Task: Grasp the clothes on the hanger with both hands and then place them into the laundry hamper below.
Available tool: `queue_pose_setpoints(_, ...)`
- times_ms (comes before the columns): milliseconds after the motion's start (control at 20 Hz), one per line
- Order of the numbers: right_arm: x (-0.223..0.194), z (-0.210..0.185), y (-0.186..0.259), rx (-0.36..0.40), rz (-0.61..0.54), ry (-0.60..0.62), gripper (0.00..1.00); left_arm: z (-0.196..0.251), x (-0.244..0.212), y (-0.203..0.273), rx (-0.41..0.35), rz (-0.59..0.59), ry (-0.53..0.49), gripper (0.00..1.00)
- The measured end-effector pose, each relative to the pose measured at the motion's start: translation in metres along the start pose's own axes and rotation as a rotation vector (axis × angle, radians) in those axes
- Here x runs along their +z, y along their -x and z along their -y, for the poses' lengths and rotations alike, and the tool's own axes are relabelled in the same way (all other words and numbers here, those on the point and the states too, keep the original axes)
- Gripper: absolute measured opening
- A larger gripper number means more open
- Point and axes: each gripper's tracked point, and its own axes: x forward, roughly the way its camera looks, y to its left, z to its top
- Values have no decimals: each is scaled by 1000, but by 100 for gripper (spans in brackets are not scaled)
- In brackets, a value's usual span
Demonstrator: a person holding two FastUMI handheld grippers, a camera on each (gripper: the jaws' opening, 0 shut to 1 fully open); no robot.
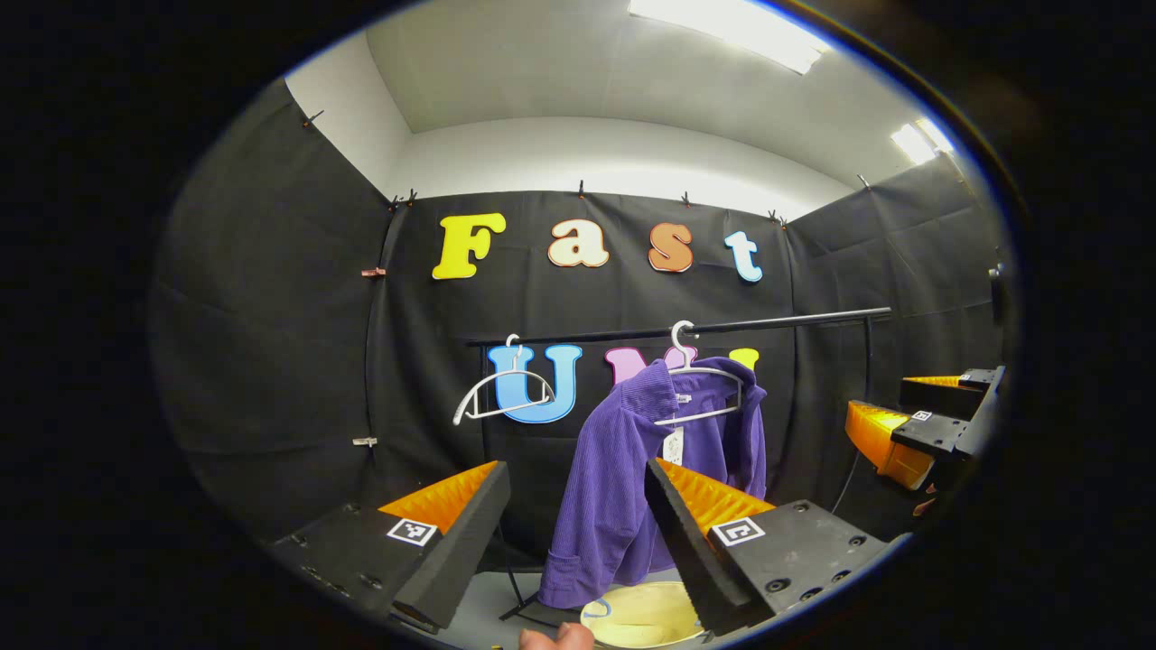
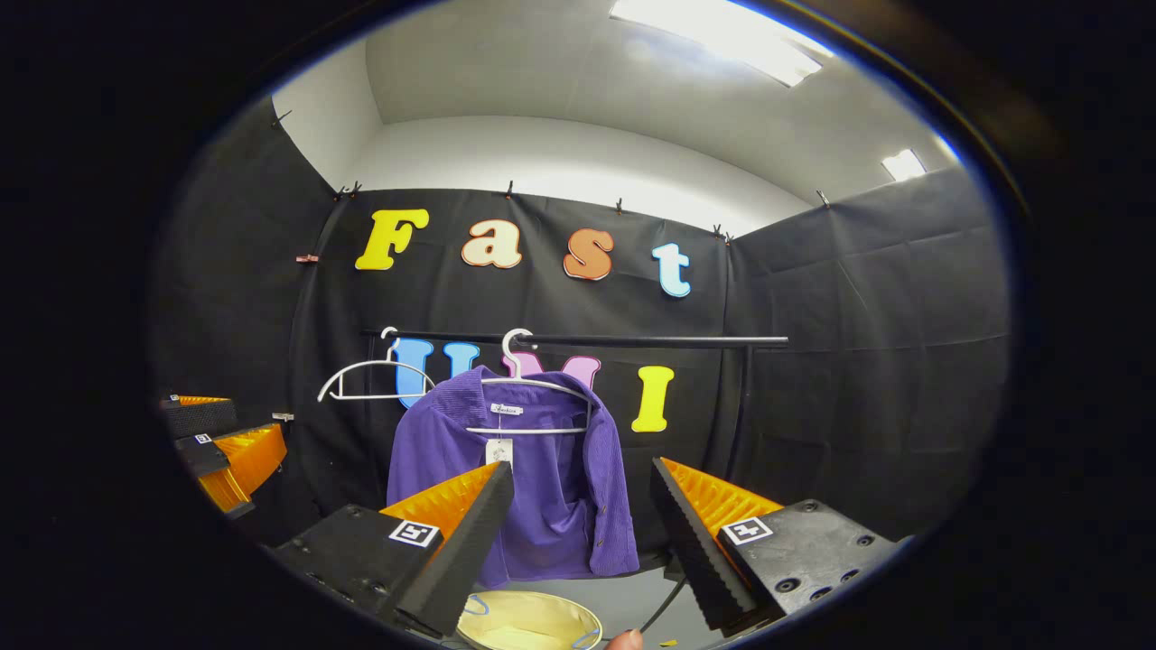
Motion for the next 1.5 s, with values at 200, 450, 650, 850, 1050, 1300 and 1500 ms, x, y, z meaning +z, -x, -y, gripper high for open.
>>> queue_pose_setpoints(200, -1, 1, -1, -1, -6, -1, 97, 6, 1, -5, -16, 11, -5, 94)
queue_pose_setpoints(450, -2, 3, -4, -11, -9, -1, 97, 18, -3, -17, -50, 12, -25, 94)
queue_pose_setpoints(650, -6, 12, -19, -26, -12, -21, 97, 27, -4, -36, -46, 1, -32, 94)
queue_pose_setpoints(850, -14, 31, -59, -22, -19, -20, 98, 50, -4, -65, -50, -5, -32, 94)
queue_pose_setpoints(1050, -22, 43, -103, 5, -11, -9, 98, 82, -6, -108, -53, -1, -32, 94)
queue_pose_setpoints(1300, -32, 46, -165, 74, 15, -1, 97, 105, -18, -171, 10, -3, -43, 95)
queue_pose_setpoints(1500, -61, 49, -211, 115, -16, -37, 97, 113, -39, -220, 62, -16, -57, 98)
